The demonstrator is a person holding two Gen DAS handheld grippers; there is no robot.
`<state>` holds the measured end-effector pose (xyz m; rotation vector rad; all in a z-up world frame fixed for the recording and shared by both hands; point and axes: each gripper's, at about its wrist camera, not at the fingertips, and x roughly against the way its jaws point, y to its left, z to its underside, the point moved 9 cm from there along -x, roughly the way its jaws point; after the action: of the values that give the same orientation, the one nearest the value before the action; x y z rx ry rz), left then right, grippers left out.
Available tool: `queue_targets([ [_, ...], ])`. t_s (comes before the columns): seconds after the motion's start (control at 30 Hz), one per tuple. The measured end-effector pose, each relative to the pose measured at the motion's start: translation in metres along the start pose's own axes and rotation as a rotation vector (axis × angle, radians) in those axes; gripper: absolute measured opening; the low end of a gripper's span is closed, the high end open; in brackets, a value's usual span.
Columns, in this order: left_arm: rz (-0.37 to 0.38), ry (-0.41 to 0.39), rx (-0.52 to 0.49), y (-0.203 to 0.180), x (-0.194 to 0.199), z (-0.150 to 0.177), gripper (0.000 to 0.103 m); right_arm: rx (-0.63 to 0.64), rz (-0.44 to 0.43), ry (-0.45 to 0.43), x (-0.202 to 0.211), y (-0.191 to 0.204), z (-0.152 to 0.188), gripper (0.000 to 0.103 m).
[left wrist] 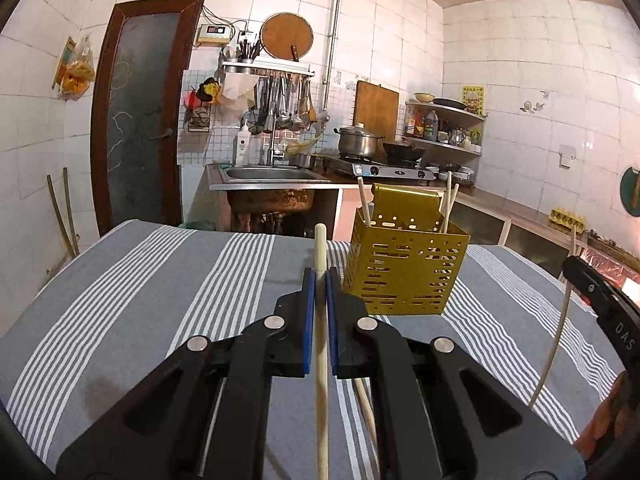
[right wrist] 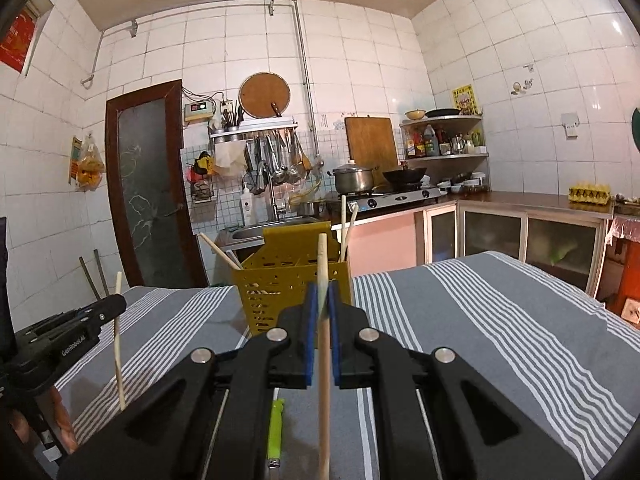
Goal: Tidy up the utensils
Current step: 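Lift both chopsticks and carry them above the yellow holder with both tools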
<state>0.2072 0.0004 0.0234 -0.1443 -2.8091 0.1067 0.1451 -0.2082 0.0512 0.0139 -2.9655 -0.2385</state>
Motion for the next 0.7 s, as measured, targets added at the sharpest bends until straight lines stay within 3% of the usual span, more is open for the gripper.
queue_targets([
  [0.33, -0.001, 0.020, 0.006, 0.001, -0.009, -0.014, 0.005, -0.002, -0.021, 0.009, -0.003, -0.004, -0.016, 0.006],
  [0.7, 0.060, -0.029, 0.030, -0.011, -0.029, -0.065, 0.005, 0.041, -0.027, -0.005, -0.025, -0.004, -0.052, 0.006],
])
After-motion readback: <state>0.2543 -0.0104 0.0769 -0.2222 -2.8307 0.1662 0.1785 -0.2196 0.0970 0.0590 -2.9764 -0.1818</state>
